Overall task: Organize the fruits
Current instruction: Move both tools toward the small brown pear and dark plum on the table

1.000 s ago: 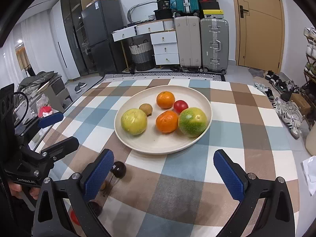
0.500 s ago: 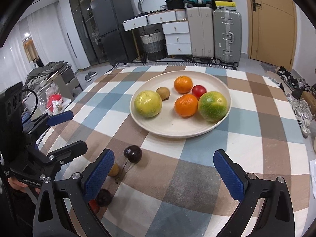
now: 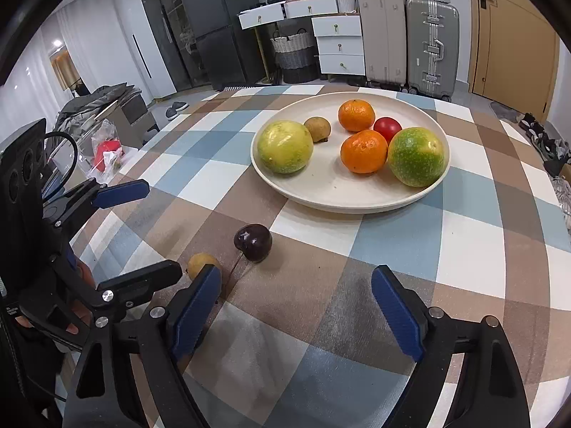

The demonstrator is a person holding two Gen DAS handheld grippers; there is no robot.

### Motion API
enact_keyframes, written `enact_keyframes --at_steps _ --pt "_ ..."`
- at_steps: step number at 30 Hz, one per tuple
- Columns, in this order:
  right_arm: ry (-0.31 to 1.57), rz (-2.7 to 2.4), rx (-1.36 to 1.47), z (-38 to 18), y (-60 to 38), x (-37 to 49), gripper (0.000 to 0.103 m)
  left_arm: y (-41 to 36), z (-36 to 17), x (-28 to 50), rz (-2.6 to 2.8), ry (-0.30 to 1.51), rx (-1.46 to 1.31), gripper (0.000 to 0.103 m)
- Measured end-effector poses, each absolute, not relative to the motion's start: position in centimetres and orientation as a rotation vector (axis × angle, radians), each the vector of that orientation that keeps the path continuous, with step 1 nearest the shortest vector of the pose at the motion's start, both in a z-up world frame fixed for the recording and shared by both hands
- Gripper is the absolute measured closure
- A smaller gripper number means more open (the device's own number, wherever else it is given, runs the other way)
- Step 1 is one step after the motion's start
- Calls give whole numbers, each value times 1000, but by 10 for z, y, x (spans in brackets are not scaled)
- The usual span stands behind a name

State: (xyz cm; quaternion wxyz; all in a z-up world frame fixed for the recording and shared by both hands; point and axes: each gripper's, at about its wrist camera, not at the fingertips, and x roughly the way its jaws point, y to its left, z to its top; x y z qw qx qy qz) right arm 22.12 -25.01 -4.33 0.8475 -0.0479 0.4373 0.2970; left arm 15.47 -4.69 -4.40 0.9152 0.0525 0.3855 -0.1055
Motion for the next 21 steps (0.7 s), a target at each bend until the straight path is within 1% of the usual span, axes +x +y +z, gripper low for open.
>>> enact_keyframes --at_steps 8,10,11,13,14,16,17,19,20,21 --pt "929 617 -111 -45 -250 221 17 -48 -56 164 -262 854 92 9" --pt "928 617 -110 -45 -250 221 17 -49 -59 166 -282 870 81 16" --pt "926 618 -109 -44 -250 221 17 -49 -60 166 -294 877 76 18" --pt "924 620 -111 -44 -250 220 17 -51 -62 167 -320 886 64 26" --pt "922 621 -112 -43 -250 220 17 -53 -62 167 -331 889 61 28" --pt "923 622 -112 -43 -249 219 17 -54 -63 168 -358 897 53 40" --pt "923 622 -111 -43 -249 220 17 -55 -64 168 -367 901 49 44" --pt "922 622 -111 -43 -250 219 18 -56 -65 169 -401 913 31 60" --pt "922 622 -110 -42 -250 219 18 -56 -65 169 -404 912 29 63" --pt "922 622 -109 -42 -250 219 18 -56 -64 168 -412 910 27 76"
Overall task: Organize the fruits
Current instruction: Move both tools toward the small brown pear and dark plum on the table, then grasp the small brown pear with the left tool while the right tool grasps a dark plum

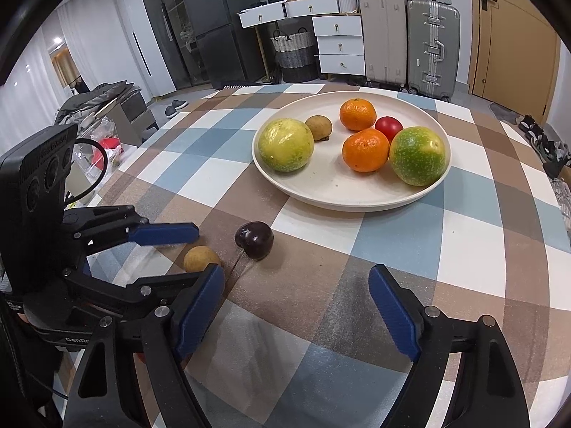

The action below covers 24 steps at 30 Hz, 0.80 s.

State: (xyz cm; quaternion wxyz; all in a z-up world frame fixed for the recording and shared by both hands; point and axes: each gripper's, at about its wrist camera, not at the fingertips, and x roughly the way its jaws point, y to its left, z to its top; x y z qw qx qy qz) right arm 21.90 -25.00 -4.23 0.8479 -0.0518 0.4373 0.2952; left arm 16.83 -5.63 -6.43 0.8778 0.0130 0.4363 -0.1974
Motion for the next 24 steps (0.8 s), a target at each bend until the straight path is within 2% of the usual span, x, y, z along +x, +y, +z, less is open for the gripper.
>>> enact_keyframes --at_steps 1,12,15,21,24 --pt "922 623 -108 -42 -250 219 18 -57 -65 169 -421 916 25 80" --pt "933 640 -110 -46 -244 221 23 -47 -59 165 -372 878 4 80" --pt "935 650 -116 -47 -238 222 30 -41 -56 166 -342 861 -6 80" --pt "941 653 -146 -50 -225 225 35 -29 -52 166 -286 834 -29 80" --pt "942 652 -158 -50 -218 228 41 -25 -52 167 -261 830 -38 80"
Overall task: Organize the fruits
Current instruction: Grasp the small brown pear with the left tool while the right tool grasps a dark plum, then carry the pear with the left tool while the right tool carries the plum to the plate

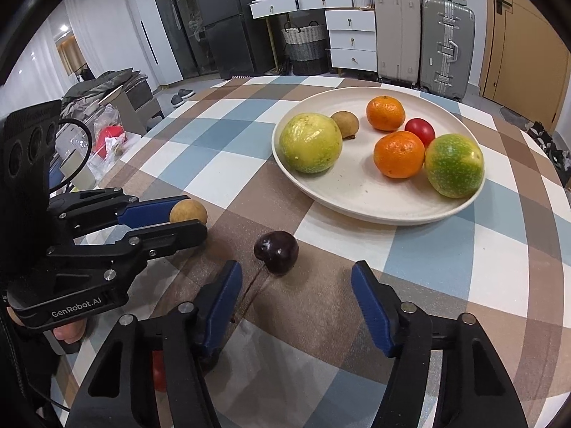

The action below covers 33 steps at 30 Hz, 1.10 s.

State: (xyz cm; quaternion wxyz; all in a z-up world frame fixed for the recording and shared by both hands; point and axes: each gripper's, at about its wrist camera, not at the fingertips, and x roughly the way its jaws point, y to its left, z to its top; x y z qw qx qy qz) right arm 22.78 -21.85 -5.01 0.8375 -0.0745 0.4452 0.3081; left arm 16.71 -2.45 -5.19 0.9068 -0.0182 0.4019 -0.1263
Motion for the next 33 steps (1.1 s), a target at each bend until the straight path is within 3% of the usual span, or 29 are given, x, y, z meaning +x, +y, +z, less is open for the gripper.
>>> enact_keyframes --at_steps 11,18,33 --pt "937 640 -221 -53 -201 230 52 -15 -53 169 -228 827 -69 80" --pt "924 647 -249 -54 -195 228 75 -14 -53 169 -221 825 -75 80" --pt "886 647 -220 -43 -203 227 76 -13 -50 167 -214 803 -76 80"
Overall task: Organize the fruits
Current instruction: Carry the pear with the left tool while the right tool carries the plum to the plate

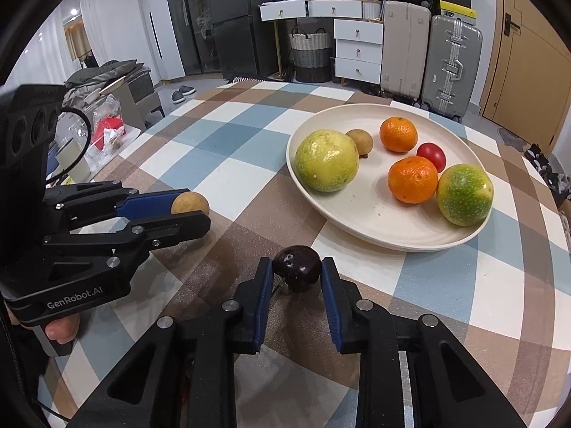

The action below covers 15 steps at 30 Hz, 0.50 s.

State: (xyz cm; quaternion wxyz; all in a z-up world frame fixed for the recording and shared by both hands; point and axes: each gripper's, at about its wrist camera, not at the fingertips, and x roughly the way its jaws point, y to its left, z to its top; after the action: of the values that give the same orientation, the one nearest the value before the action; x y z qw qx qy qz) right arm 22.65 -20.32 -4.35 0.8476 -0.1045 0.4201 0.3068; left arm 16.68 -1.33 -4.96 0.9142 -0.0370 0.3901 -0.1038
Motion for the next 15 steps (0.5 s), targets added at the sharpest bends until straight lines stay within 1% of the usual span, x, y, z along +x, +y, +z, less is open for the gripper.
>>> enact_keyframes --at_steps 15 --pt "808 605 -107 -12 -238 230 76 -22 -31 169 -202 755 -51 80"
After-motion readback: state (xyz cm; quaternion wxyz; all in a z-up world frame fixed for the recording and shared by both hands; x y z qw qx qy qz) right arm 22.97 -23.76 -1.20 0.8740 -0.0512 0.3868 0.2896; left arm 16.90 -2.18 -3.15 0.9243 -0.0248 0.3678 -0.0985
